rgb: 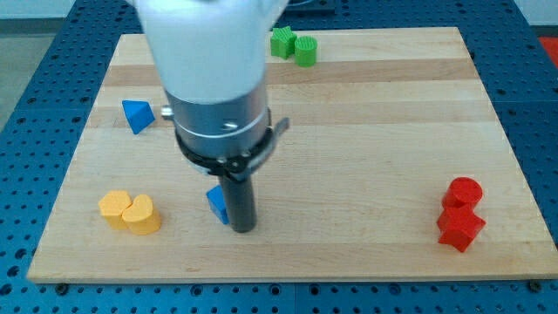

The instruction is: Move the blue cube close to the blue triangle

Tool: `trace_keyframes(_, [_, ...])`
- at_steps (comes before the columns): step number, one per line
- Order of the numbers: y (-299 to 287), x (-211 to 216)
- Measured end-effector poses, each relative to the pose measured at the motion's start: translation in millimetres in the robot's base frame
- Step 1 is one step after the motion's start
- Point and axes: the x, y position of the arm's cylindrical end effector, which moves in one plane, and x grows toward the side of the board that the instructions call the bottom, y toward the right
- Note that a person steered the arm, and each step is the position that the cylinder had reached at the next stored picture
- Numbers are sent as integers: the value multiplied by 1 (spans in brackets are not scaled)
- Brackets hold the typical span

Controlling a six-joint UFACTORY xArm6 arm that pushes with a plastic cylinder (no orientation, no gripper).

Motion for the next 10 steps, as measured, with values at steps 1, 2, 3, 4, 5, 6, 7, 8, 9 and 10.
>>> trace_keyframes(1, [-19,-18])
trace_keyframes(2, [-43,-44])
trace_keyframes(3, [-72,-66])
trace_keyframes(4, [-99,-86])
trace_keyframes(5, [-116,-103])
trace_keyframes(6, [-121,-114])
trace_keyframes(7, [-121,-115])
trace_keyframes(8, [-121,-115])
trace_keyframes(9, [-94,-111])
trace_keyframes(10, [-28,-103])
